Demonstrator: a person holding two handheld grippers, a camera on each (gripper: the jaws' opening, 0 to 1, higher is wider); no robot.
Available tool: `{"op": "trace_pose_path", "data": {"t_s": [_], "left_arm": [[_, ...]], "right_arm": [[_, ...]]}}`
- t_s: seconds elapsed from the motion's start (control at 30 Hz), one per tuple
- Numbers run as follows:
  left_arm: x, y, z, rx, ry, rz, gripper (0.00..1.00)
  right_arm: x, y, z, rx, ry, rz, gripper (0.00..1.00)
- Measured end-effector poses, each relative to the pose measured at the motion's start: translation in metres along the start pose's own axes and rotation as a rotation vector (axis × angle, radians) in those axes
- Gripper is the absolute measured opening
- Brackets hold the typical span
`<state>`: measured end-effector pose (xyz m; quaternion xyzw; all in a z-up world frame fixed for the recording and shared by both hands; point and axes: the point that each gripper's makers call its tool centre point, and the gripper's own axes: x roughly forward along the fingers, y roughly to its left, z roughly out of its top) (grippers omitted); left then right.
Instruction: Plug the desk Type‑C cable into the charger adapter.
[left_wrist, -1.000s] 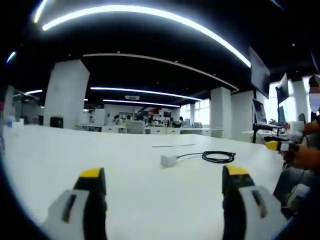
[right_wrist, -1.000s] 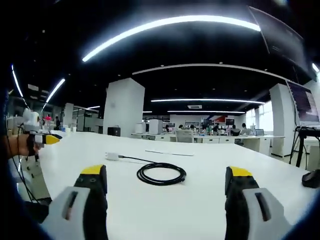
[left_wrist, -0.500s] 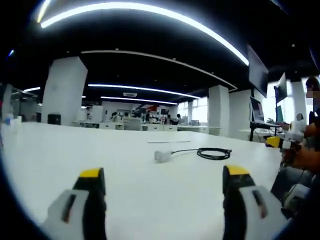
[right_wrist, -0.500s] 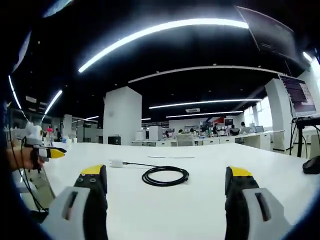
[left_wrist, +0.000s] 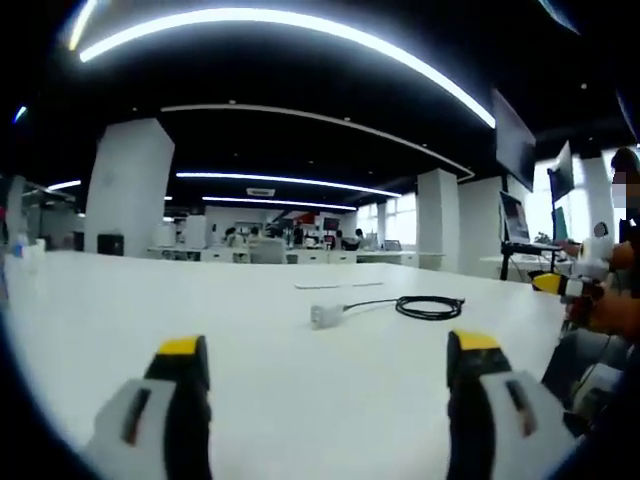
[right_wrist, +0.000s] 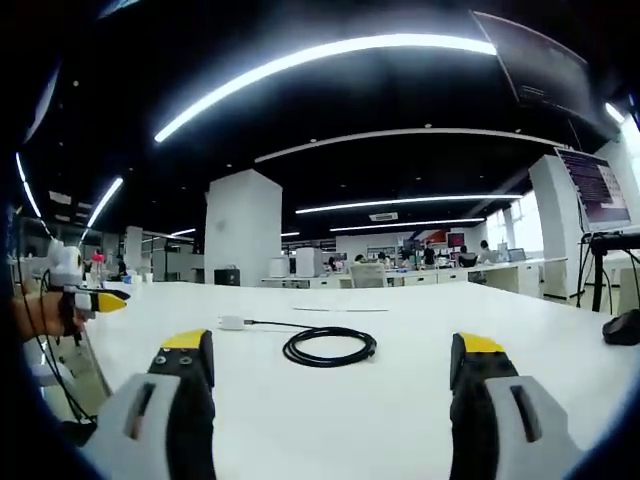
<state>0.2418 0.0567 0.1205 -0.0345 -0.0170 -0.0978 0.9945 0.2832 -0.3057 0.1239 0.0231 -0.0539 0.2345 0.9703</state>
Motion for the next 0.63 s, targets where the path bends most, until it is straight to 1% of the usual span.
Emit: {"op": "trace_pose_path", "data": {"t_s": [0.07, 0.63], "left_arm": [[-0.0003, 0.0014, 0.002, -0.001, -0.009, 0.004, 1.0], [-0.0025, 0.0065, -0.0011, -0.009, 0.0, 0.016, 1.0]], "right_arm": [[-0.0001, 0.0003, -0.0005, 0.001, 0.001, 0.002, 1.0], [-0.0031, -0.0002, -0.0003, 0.01, 0.006, -0.016, 1.0]]}}
